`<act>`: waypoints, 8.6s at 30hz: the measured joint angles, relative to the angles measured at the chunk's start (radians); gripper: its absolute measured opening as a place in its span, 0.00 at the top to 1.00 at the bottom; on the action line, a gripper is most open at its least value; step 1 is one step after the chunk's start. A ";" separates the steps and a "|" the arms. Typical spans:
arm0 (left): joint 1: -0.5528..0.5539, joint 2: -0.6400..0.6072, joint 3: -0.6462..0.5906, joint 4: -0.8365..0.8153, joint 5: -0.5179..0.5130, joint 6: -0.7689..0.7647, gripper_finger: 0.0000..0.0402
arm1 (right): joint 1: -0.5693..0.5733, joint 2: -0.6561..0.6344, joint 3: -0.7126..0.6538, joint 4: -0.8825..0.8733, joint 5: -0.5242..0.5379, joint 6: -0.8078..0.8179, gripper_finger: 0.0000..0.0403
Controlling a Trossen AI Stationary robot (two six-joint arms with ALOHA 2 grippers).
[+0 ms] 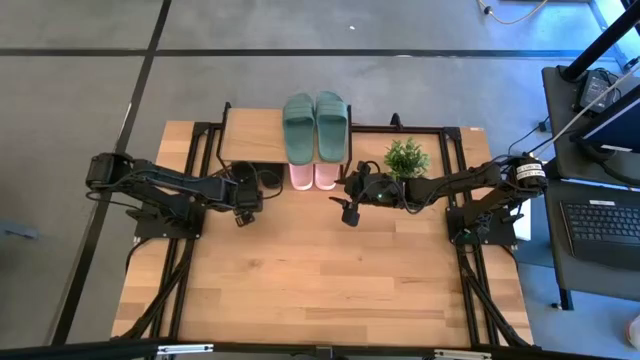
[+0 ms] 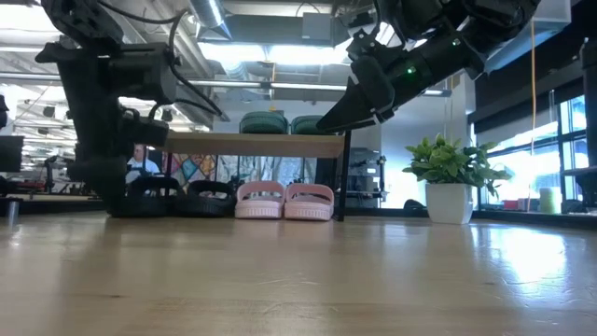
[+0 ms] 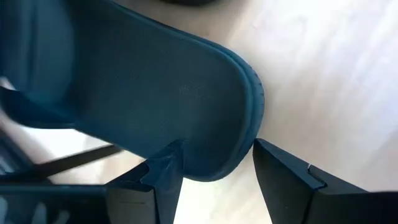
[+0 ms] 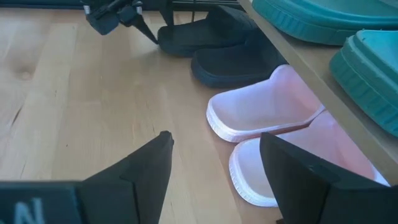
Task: Pick and place slides into the shelf
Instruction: Put the black slide under the shelf, then return to Home Position
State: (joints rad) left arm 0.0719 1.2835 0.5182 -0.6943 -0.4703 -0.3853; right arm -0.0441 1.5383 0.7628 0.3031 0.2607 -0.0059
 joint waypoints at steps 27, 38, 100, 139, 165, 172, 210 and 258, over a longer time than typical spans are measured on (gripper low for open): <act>0.142 0.000 0.000 0.058 -0.065 0.081 0.55 | 0.000 0.000 0.000 0.000 0.000 -0.002 0.40; 0.129 -0.001 0.047 0.007 0.024 0.082 0.55 | 0.000 0.000 0.000 0.000 0.000 0.002 0.40; 0.044 -1.281 -0.429 0.724 0.362 0.347 0.55 | 0.006 -1.394 -0.671 -0.251 0.004 0.056 0.40; 0.169 -1.281 -0.510 0.879 0.222 0.403 0.55 | -0.151 -1.537 -0.755 -0.234 0.072 -0.236 0.40; 0.293 -1.118 -0.452 0.867 0.330 0.302 0.55 | -0.237 -1.537 -0.755 -0.235 0.067 -0.134 0.40; 0.292 -1.137 -0.491 0.870 0.334 0.251 0.55 | -0.237 -1.537 -0.755 -0.236 0.067 -0.156 0.40; 0.268 -1.245 -0.510 0.744 0.207 0.169 0.55 | -0.237 -1.534 -0.754 -0.237 0.067 -0.209 0.40; 0.268 -1.276 -0.510 0.747 0.172 0.205 0.55 | -0.236 -1.534 -0.754 -0.237 0.067 -0.212 0.40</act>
State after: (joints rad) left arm 0.3401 0.0078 0.0086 0.0532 -0.2981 -0.1802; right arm -0.2802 0.0043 0.0086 0.0662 0.3279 -0.2179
